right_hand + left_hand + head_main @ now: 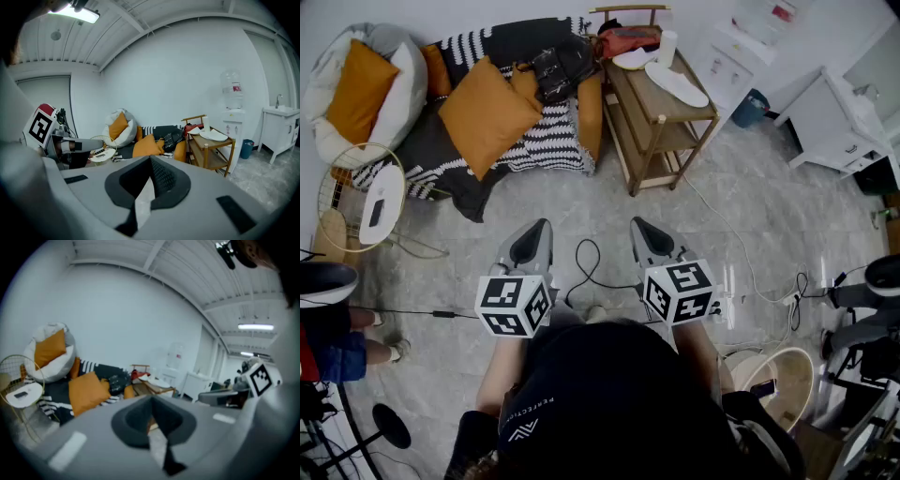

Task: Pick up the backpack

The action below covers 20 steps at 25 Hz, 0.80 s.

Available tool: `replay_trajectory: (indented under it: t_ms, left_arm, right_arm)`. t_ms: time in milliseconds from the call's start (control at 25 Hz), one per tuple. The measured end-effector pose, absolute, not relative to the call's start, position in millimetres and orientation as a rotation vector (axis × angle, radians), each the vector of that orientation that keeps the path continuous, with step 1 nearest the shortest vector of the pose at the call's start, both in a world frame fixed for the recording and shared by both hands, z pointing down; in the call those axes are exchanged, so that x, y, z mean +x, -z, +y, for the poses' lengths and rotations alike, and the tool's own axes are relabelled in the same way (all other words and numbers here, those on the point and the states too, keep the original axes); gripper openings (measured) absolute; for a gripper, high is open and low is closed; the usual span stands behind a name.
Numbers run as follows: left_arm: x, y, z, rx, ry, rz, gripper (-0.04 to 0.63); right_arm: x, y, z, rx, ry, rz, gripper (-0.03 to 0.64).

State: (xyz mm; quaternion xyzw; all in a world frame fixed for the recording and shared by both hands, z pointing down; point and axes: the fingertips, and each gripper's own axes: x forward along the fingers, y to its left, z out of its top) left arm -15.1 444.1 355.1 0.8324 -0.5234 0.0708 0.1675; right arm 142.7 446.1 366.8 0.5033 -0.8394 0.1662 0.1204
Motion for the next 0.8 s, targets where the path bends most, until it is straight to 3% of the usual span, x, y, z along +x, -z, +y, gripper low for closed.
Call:
replay_trajectory:
  t_ms: [800]
  left_arm:
    - [-42,-360,436,2.309,-0.227,-1.524,0.009]
  right_arm:
    - [121,-381,431,1.446,-0.616,-2.457,-0.005]
